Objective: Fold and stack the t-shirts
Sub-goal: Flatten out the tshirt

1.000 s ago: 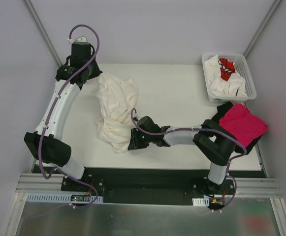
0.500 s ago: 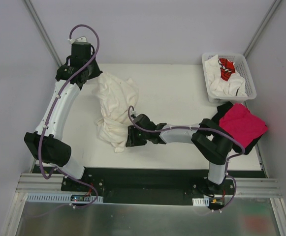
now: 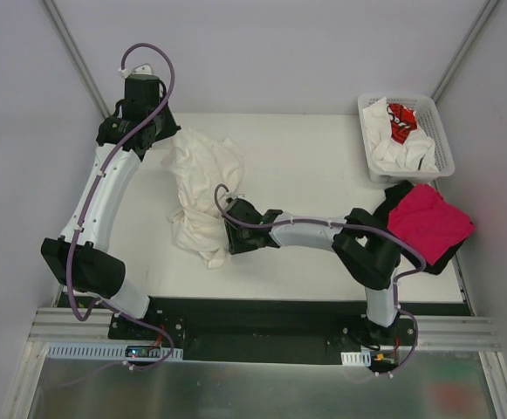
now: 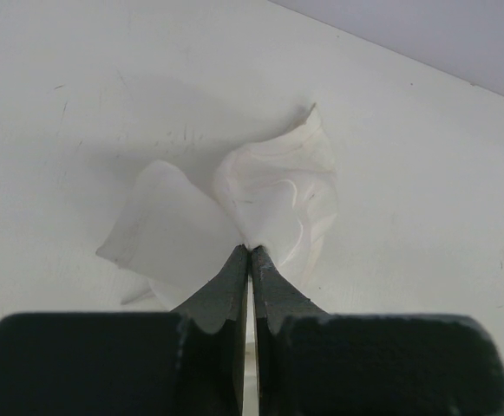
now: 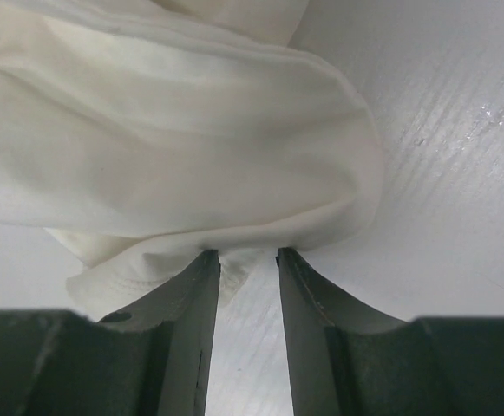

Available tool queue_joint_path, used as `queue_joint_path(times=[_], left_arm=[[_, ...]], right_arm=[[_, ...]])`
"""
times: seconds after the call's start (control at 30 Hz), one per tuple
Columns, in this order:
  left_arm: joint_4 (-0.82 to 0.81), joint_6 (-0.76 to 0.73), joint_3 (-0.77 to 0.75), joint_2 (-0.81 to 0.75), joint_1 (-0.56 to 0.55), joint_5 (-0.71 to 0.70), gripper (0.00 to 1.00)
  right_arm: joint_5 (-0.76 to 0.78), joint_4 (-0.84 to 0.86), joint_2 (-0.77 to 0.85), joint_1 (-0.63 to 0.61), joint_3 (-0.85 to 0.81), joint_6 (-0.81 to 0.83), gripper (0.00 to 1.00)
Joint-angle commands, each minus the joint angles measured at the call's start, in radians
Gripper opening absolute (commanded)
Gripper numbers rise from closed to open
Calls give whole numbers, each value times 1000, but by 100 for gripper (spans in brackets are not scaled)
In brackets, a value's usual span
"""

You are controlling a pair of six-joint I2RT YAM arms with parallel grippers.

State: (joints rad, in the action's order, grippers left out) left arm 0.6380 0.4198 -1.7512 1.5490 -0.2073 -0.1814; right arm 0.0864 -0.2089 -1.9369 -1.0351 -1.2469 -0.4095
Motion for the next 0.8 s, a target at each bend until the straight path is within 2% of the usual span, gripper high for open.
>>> queue_joint_path(times=[0.0,0.27,0.77], left_arm=[[-40,17,-7,-46,19,26,0],[-43,27,-7,-43,32,49,0],[-47,25,9,-53,40,45,0]], right_arm=[[119,-253,-76,-37,10,44,37],[159,-362,-94,-111,-54,28,39],[161,-391,-106,-158,-100,-3,41]])
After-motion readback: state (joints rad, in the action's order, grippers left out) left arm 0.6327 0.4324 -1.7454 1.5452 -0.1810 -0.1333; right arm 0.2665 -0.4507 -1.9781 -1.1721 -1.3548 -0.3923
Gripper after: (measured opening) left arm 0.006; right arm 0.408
